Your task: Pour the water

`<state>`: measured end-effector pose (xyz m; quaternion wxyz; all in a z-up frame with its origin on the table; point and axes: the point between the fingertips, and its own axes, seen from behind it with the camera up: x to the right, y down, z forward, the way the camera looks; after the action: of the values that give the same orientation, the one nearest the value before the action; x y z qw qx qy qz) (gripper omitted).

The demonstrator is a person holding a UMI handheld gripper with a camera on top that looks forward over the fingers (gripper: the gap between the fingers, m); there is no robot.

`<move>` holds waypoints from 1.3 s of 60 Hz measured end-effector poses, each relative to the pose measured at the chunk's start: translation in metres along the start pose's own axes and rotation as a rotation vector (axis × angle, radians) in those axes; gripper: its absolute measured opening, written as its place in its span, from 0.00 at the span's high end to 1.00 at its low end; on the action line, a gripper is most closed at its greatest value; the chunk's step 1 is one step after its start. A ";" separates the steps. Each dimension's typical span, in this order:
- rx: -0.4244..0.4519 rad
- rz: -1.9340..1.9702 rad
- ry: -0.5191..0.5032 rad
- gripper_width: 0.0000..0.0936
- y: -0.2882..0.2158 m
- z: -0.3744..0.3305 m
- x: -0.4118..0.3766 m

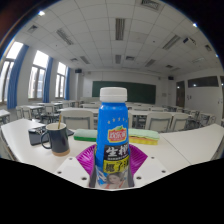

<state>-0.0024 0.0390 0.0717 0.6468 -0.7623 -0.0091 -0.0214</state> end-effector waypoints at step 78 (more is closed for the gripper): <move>0.152 -1.511 0.348 0.58 -0.192 0.052 -0.039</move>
<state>-0.0482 0.1227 0.2512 0.4991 -0.4887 -0.4259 -0.5751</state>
